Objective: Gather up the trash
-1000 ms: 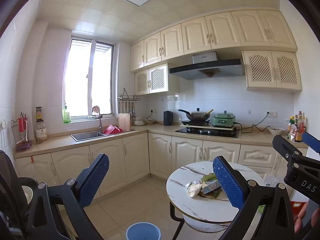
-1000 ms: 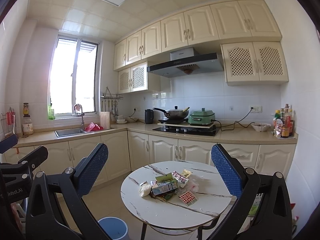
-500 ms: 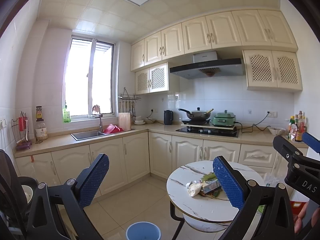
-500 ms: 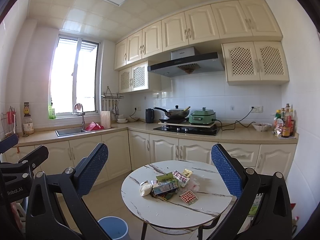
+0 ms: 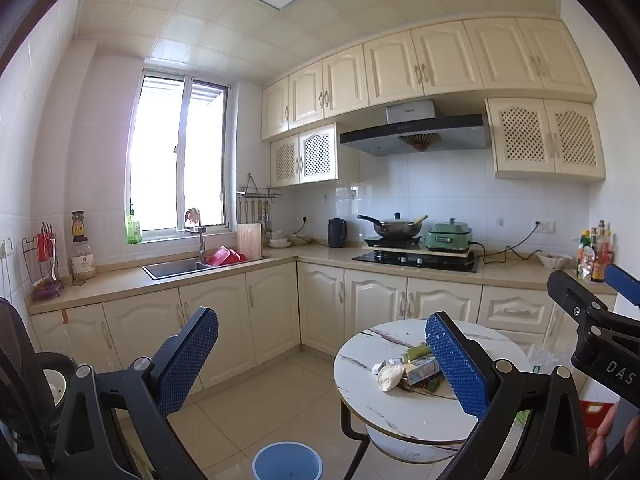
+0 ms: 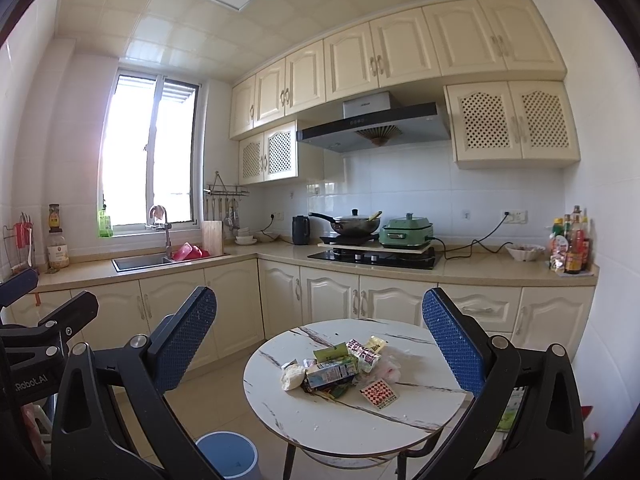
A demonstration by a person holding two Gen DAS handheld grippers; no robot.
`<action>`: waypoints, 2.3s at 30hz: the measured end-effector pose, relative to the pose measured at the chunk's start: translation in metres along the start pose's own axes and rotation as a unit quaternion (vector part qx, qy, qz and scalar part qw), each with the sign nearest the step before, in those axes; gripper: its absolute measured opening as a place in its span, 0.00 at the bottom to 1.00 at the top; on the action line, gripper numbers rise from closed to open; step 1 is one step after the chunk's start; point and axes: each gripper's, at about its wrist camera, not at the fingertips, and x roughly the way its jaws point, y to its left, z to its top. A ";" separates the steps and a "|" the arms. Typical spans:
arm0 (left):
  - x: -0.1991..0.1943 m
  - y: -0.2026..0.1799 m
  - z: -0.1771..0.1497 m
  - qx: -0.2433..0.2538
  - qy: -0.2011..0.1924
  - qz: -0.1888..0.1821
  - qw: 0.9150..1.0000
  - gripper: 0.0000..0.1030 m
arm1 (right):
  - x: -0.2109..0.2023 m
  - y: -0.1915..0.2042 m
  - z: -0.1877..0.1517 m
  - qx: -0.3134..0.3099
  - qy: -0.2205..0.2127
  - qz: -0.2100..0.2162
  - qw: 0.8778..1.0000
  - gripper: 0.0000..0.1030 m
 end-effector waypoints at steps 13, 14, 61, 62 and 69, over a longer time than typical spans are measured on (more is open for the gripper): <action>0.014 0.002 -0.003 0.002 0.017 -0.006 1.000 0.99 | 0.011 -0.010 -0.007 0.005 0.011 -0.003 1.000 1.00; 0.018 0.002 -0.004 0.001 0.021 -0.006 1.000 0.99 | 0.014 -0.014 -0.008 0.008 0.013 -0.003 1.000 1.00; 0.589 -0.063 -0.100 0.045 0.371 -0.102 0.922 0.99 | 0.369 -0.163 -0.258 -0.038 0.419 0.078 0.904 0.31; 0.597 -0.065 -0.101 0.043 0.373 -0.108 0.921 0.99 | 0.371 -0.167 -0.258 -0.033 0.419 0.083 0.904 0.28; 0.625 -0.073 -0.114 0.041 0.374 -0.120 0.919 0.92 | 0.368 -0.185 -0.256 -0.005 0.410 0.089 0.908 0.20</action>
